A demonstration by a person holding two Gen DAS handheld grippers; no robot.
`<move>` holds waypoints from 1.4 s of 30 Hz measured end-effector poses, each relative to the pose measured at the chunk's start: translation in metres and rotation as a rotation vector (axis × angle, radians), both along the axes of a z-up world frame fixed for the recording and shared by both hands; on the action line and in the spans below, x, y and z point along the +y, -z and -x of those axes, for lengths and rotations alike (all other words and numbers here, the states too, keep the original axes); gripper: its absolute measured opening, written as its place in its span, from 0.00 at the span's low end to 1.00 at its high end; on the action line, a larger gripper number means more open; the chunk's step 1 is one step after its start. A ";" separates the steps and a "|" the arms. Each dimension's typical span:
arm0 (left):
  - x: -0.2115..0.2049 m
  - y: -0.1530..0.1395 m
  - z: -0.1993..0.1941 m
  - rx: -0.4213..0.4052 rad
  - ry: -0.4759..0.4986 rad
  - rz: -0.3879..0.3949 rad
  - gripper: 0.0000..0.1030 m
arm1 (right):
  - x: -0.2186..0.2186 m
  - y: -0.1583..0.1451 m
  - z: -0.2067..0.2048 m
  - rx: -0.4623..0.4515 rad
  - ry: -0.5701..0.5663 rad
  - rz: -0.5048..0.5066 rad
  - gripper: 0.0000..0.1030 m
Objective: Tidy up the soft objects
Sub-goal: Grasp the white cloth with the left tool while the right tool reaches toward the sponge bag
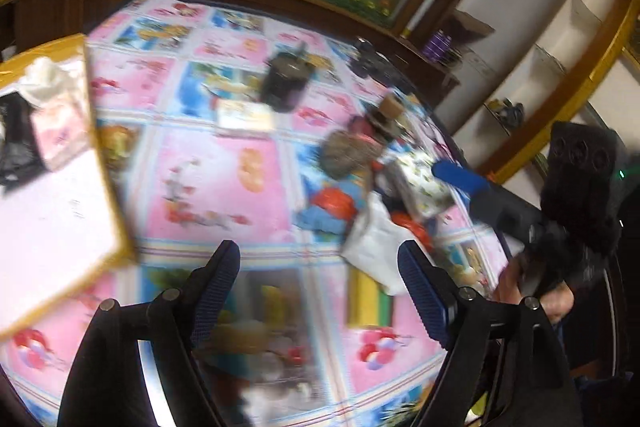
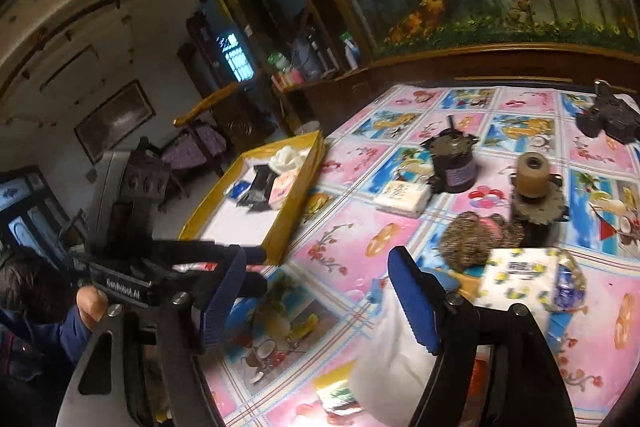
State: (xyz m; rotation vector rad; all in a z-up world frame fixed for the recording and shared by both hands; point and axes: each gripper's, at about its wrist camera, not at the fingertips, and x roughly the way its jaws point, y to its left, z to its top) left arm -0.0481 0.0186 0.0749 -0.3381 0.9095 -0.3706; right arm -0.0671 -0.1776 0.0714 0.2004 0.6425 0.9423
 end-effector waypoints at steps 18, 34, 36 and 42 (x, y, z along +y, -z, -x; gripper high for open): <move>-0.108 0.040 -0.023 -0.036 0.140 -0.246 0.19 | -0.075 0.004 -0.028 0.128 0.284 -0.157 0.80; 0.005 0.056 0.015 0.015 -0.079 -0.138 0.19 | 0.014 0.031 0.009 0.120 -0.061 0.120 0.80; 0.008 0.056 0.014 0.011 -0.080 -0.139 0.19 | 0.014 0.038 0.019 0.155 -0.068 0.113 0.80; 0.005 0.057 0.010 0.019 -0.064 -0.137 0.19 | 0.012 0.056 0.054 0.249 0.049 0.225 0.80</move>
